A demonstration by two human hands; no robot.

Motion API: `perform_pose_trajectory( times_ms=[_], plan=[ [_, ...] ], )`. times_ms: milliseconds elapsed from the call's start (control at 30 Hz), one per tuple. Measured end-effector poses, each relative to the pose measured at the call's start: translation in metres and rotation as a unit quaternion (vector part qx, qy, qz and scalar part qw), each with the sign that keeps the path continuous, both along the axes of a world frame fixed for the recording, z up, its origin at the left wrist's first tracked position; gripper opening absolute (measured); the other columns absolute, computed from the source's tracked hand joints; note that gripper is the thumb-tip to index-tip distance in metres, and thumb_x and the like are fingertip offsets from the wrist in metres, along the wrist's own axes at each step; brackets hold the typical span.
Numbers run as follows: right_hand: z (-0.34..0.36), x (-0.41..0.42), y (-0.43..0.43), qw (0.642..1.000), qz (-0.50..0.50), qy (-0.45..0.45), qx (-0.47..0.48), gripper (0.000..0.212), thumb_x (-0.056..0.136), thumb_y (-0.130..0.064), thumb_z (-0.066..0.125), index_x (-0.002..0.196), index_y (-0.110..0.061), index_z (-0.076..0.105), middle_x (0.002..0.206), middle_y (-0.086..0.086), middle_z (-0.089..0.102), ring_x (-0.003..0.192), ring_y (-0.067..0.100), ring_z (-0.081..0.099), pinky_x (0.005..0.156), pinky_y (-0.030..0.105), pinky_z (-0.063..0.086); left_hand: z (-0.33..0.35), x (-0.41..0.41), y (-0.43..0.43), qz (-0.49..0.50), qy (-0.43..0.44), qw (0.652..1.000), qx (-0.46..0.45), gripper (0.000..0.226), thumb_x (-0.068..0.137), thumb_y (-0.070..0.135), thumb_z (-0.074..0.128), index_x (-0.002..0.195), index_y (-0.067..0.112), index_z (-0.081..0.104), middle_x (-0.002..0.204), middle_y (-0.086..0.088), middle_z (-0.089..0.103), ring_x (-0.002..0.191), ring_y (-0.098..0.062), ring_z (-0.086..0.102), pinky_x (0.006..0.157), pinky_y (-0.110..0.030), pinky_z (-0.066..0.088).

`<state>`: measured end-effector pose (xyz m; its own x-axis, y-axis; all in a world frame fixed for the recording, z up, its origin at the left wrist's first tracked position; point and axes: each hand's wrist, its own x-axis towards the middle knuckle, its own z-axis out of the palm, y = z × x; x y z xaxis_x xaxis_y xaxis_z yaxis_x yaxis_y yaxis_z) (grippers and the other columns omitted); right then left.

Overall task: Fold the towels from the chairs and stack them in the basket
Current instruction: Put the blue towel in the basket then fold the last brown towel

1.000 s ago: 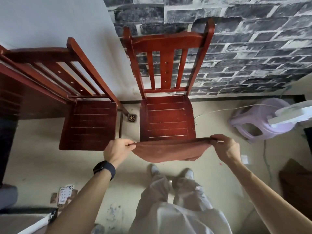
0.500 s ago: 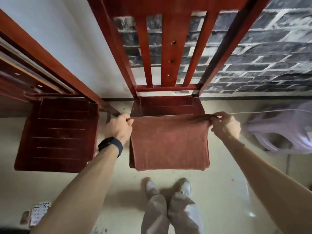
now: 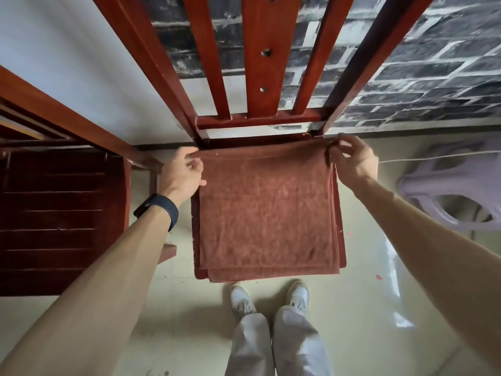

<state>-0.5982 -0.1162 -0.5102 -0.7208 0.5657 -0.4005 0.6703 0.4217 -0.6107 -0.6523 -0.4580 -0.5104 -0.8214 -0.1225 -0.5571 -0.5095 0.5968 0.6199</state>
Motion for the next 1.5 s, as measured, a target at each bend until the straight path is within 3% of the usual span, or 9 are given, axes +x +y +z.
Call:
perform_pose_trajectory(
  times_ms=[67,133,300,433,733,967,1133,1300,1500],
  plan=[
    [-0.004,0.010,-0.003,0.998,0.034,-0.053,-0.017,0.068,0.092,-0.021,0.065,0.151,-0.038,0.036,0.132,-0.007,0.065,0.093,0.017,0.070,0.072,0.019,0.054,-0.007,0.015,-0.003,0.005,-0.023,0.999,0.029,0.056,0.098,0.022,0.059,0.145,0.045,0.038,0.127,0.006,0.055,0.081,-0.023,0.074,0.077,-0.032,0.058],
    [-0.011,0.036,-0.012,0.995,0.039,-0.085,-0.037,0.074,0.091,-0.015,0.064,0.154,-0.035,0.030,0.128,-0.007,0.065,0.080,0.019,0.067,0.058,0.024,0.053,-0.017,0.043,-0.007,-0.009,-0.036,0.999,-0.007,0.059,0.095,0.024,0.062,0.146,0.043,0.037,0.125,0.004,0.057,0.097,-0.024,0.070,0.085,-0.033,0.054],
    [-0.040,0.148,-0.035,0.985,-0.033,-0.168,-0.015,0.033,0.083,-0.029,0.060,0.116,-0.022,0.056,0.103,0.009,0.073,0.084,0.034,0.069,0.073,0.042,0.058,-0.044,0.144,-0.022,0.041,-0.101,0.984,-0.142,0.038,0.087,0.027,0.067,0.120,0.010,0.057,0.116,-0.012,0.064,0.105,-0.033,0.064,0.082,-0.035,0.048],
    [-0.044,0.201,-0.046,0.970,-0.004,-0.243,0.010,0.036,0.088,-0.033,0.064,0.116,-0.010,0.061,0.109,0.017,0.067,0.101,0.036,0.062,0.078,0.034,0.044,-0.058,0.197,-0.027,0.052,-0.136,0.978,-0.151,0.034,0.088,0.036,0.063,0.112,0.012,0.057,0.110,-0.012,0.067,0.101,-0.034,0.065,0.077,-0.038,0.051],
    [-0.055,0.204,-0.049,0.963,-0.016,-0.268,0.013,0.028,0.088,-0.033,0.065,0.107,-0.012,0.068,0.099,0.014,0.068,0.102,0.038,0.063,0.086,0.038,0.050,-0.065,0.196,-0.032,0.003,-0.137,0.972,-0.190,0.022,0.086,0.042,0.063,0.096,0.023,0.067,0.102,-0.006,0.072,0.096,-0.032,0.066,0.080,-0.038,0.055],
    [-0.041,0.218,-0.044,0.972,-0.061,-0.225,-0.012,0.031,0.092,-0.033,0.059,0.116,-0.014,0.066,0.098,0.009,0.067,0.099,0.034,0.061,0.088,0.036,0.048,-0.039,0.202,-0.018,0.107,-0.135,0.979,-0.113,0.009,0.095,0.024,0.058,0.098,0.016,0.057,0.092,-0.002,0.061,0.073,-0.022,0.053,0.057,-0.022,0.036],
    [-0.032,0.232,-0.035,0.975,-0.102,-0.197,-0.029,0.035,0.095,-0.037,0.058,0.116,-0.010,0.066,0.106,0.010,0.069,0.103,0.034,0.063,0.090,0.037,0.049,-0.037,0.220,-0.028,0.211,-0.132,0.968,-0.003,0.014,0.086,0.031,0.074,0.084,0.027,0.061,0.086,0.005,0.069,0.083,-0.025,0.068,0.082,-0.035,0.054],
    [-0.048,0.246,-0.036,0.952,-0.138,-0.246,-0.116,0.030,0.095,-0.030,0.063,0.114,-0.007,0.065,0.084,0.005,0.063,0.076,0.022,0.057,0.074,0.035,0.051,-0.046,0.241,-0.029,0.223,-0.267,0.936,0.054,0.012,0.088,0.035,0.074,0.083,0.026,0.066,0.099,-0.005,0.067,0.093,-0.023,0.062,0.083,-0.038,0.053],
    [-0.060,0.246,-0.037,0.966,-0.135,-0.210,-0.072,0.018,0.093,-0.028,0.065,0.104,-0.014,0.067,0.095,0.007,0.065,0.087,0.026,0.059,0.077,0.029,0.043,-0.058,0.244,-0.013,0.195,-0.270,0.933,0.134,0.016,0.076,0.043,0.074,0.085,0.031,0.071,0.107,0.003,0.069,0.110,-0.020,0.058,0.094,-0.039,0.044]
  ],
)
